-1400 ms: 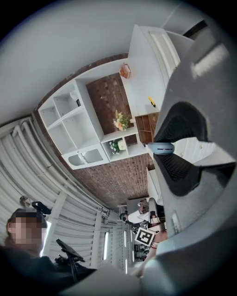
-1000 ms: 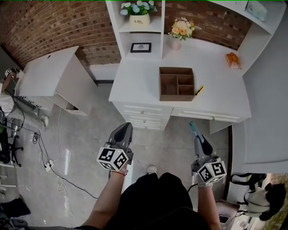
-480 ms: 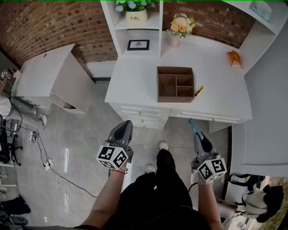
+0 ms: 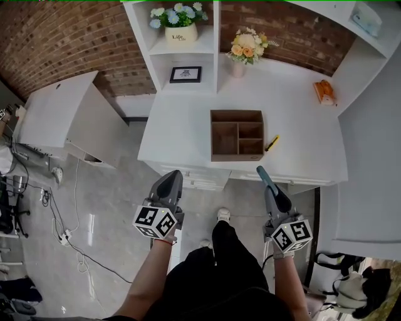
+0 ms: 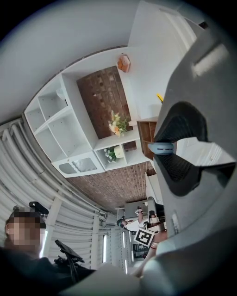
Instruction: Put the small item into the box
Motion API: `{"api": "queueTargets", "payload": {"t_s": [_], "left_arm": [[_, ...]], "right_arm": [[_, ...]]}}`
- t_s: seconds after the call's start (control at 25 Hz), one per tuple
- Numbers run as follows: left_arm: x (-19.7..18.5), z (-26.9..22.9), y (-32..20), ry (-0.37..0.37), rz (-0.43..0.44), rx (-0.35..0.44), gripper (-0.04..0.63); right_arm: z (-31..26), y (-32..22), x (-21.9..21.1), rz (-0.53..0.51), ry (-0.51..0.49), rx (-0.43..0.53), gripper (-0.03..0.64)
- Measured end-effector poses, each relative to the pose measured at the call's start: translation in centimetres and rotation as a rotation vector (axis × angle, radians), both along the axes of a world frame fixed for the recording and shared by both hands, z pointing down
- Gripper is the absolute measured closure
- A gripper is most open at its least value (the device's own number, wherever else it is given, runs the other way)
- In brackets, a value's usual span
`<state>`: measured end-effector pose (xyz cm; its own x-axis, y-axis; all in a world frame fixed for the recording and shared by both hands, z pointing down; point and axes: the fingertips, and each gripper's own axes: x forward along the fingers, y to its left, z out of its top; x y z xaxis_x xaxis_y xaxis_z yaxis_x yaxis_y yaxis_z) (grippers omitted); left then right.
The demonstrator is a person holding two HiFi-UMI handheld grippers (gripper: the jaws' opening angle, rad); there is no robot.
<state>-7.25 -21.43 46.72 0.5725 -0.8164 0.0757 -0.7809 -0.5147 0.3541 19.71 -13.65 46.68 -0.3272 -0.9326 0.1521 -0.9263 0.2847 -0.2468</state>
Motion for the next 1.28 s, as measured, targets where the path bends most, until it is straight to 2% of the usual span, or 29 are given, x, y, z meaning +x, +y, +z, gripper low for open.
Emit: {"api": "queueTargets", "payload": {"t_s": [0.92,1.28], "left_arm": [[2.2,1.8,-9.3,0.000,-0.094,-0.038,0.592],[2.1,1.6,-10.6,-0.005,-0.148,-0.044,0.592]], "right_arm": [[1.4,-12.4,2.5,-0.099,0.025,-0.042,0.551],[2.2,-15.4,1.9,-0.212,0.172,-0.082,0.551]]}}
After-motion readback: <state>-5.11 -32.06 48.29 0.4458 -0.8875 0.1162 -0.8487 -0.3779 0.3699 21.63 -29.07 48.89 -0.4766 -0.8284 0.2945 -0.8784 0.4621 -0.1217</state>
